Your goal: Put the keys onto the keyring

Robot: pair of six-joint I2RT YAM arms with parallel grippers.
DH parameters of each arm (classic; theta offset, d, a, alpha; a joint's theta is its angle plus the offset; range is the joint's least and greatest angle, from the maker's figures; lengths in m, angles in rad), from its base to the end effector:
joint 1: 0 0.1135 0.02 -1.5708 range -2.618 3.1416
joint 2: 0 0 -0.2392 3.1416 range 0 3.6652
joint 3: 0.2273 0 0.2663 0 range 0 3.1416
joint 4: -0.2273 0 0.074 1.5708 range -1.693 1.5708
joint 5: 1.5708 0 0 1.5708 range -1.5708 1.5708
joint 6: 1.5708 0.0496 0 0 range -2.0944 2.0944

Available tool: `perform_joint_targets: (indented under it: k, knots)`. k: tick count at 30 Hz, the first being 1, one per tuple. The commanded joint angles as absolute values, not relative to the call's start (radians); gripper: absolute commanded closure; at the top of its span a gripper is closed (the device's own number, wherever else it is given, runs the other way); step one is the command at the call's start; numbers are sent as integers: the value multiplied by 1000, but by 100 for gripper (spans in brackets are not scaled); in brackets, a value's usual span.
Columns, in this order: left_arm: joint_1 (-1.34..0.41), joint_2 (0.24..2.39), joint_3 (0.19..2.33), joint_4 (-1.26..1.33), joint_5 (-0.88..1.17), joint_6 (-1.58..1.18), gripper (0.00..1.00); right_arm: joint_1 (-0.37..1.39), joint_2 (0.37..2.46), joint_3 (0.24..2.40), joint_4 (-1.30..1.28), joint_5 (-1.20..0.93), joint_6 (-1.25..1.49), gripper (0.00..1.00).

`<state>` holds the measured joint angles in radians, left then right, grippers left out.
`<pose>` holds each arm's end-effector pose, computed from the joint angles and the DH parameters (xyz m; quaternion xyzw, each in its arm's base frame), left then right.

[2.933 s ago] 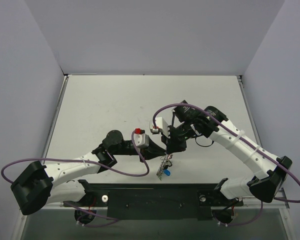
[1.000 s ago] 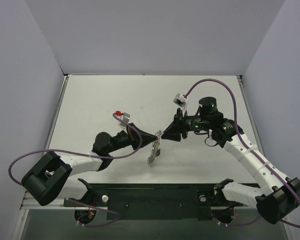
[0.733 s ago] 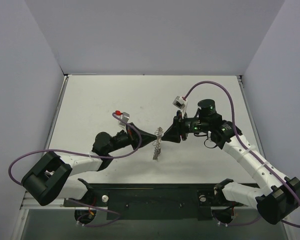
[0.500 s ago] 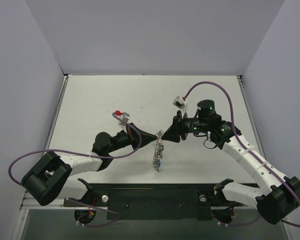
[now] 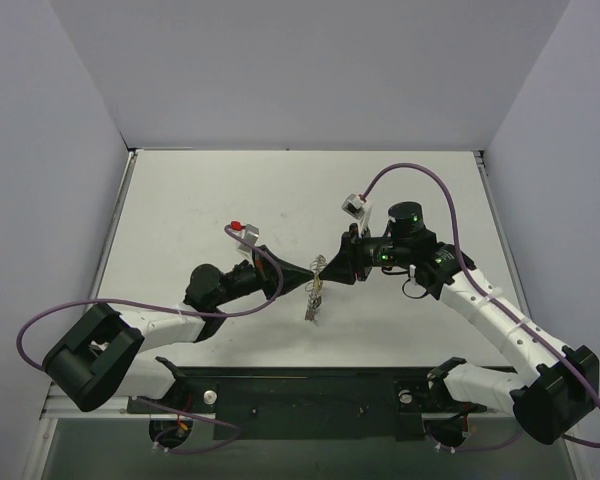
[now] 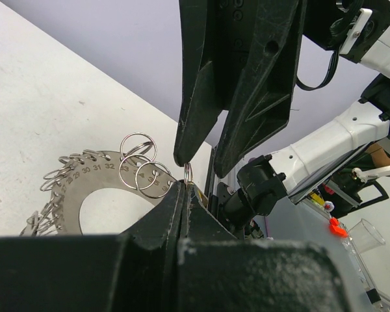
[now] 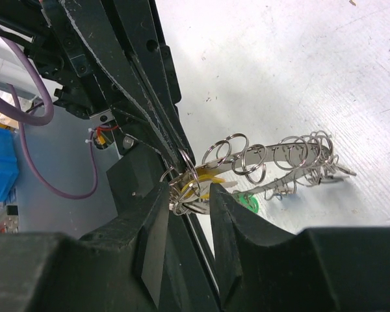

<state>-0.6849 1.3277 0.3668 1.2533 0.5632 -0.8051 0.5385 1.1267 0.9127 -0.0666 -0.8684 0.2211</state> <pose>0.1933 -0.1921 0.2008 0.1882 0.5854 -0.6446 0.4543 0.2256 0.1789 0.3037 -0.3643 0.6758 0.5144 0.3820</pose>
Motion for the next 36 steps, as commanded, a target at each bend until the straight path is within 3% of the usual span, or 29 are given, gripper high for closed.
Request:
perform_joint_targets:
  k: [1,15,23,36]
  knots:
    - [-680,1293,387,1640,572,-805,100,548,1132,910,-15,-864,244,73]
    - [-678,1290,387,1640,574,-805,100,552,1143,902,-20,-870,233,83]
    - [-678,1292,383,1640,568,-804,100,551,1138,905,-29,-900,219,96]
    - [-669,1282,377,1640,554,-804,100,552,1134,899,-57,-919,183,100]
